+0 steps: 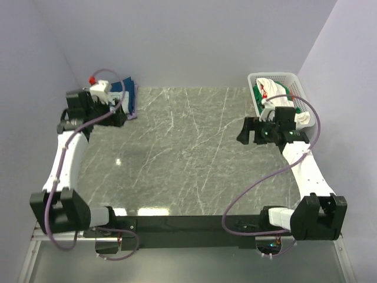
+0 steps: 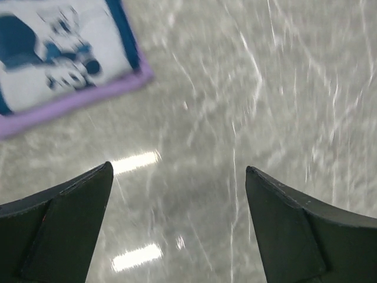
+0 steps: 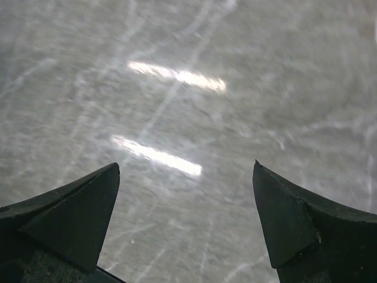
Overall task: Fold and stack the t-shirts
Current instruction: Neatly place the folded tshirt to the corner
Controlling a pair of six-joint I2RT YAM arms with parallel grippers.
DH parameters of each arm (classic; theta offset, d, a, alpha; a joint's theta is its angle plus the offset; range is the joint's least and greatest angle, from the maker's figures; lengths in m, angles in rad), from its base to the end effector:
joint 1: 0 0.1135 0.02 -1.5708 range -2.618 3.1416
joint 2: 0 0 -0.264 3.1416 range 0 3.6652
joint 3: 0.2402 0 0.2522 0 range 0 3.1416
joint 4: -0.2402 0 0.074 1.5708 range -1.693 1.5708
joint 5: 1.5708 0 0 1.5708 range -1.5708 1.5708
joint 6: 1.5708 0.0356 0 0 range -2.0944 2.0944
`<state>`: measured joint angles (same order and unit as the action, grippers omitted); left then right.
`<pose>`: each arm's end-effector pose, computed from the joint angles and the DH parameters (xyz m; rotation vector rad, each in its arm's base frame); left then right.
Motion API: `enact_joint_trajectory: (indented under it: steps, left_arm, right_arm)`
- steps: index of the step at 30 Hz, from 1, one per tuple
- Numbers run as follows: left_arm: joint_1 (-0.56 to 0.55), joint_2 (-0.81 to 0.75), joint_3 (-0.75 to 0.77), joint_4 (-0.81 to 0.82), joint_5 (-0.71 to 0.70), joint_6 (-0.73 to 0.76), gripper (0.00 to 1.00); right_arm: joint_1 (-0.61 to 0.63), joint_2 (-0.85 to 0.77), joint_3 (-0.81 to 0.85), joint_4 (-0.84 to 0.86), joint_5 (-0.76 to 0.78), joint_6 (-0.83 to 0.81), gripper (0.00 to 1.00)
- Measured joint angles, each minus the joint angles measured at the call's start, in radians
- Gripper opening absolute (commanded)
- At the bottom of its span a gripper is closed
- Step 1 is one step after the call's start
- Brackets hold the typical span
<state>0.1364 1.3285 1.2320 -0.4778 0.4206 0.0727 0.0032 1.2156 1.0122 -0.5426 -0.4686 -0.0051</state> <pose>0.2949 0.0258 0.3481 0.1762 2.0989 -0.3254 0.2578 0.0169 0.2985 -0.2459 2.2638 0.5396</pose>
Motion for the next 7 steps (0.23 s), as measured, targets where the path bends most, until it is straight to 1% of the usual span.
enact_joint_trajectory:
  steps: [3, 5, 7]
  left_arm:
    - [-0.052, -0.112, -0.137, -0.025, -0.046, 0.033, 0.99]
    - [-0.073, -0.172, -0.22, -0.048, -0.07, 0.052, 0.99]
    - [-0.077, -0.211, -0.267, -0.072, -0.087, 0.066, 1.0]
  right_arm:
    - [-0.048, -0.017, -0.064, -0.029, 0.015, -0.032, 1.0]
    - [-0.049, -0.04, -0.102, -0.048, 0.017, -0.049, 1.0]
    - [-0.047, -0.07, -0.127, -0.065, 0.016, -0.062, 1.0]
